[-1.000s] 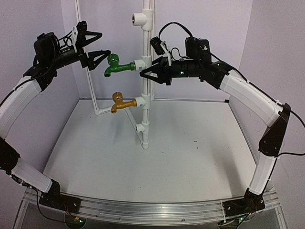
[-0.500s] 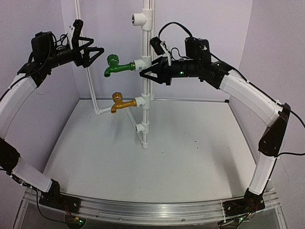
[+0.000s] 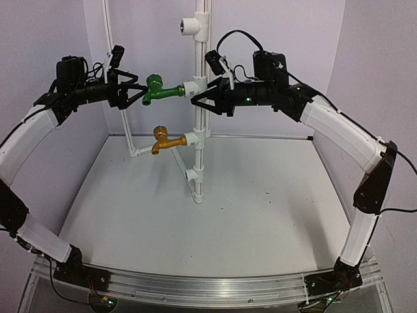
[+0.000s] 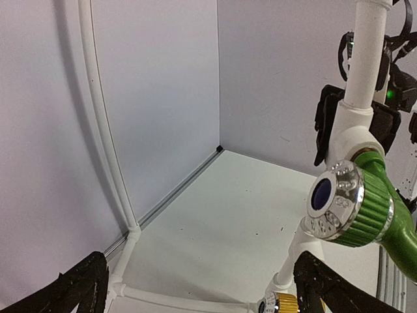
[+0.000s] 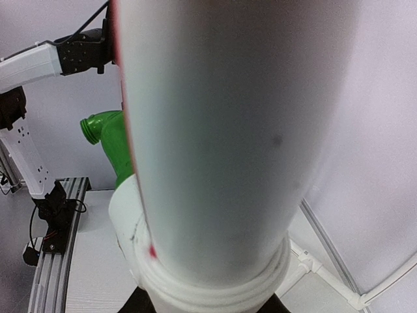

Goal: Install the water faucets

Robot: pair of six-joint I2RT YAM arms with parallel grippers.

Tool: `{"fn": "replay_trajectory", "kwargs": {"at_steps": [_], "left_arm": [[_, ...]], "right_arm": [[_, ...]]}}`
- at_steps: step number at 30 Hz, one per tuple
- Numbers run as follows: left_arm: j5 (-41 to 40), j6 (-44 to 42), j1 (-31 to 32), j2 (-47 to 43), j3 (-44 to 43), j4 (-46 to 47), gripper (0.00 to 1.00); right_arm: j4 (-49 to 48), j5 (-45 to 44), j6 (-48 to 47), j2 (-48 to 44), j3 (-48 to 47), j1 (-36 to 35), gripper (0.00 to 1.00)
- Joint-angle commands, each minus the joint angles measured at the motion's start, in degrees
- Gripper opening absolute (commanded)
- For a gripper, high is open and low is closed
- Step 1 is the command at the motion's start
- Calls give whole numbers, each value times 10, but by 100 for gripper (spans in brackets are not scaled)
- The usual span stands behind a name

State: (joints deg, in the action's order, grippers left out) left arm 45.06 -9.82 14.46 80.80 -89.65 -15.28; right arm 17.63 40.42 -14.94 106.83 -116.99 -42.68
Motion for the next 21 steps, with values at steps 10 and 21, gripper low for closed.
{"fn": "replay_trajectory", "kwargs": {"at_steps": [10,21], "left_arm": [[103,54,0,29,-60,76,99],[113,57,0,23,-23,109,98]], "right_arm": [[-32,5,4,9,-25,-1,32],[-32,5,3,15,-31,0,30]]}}
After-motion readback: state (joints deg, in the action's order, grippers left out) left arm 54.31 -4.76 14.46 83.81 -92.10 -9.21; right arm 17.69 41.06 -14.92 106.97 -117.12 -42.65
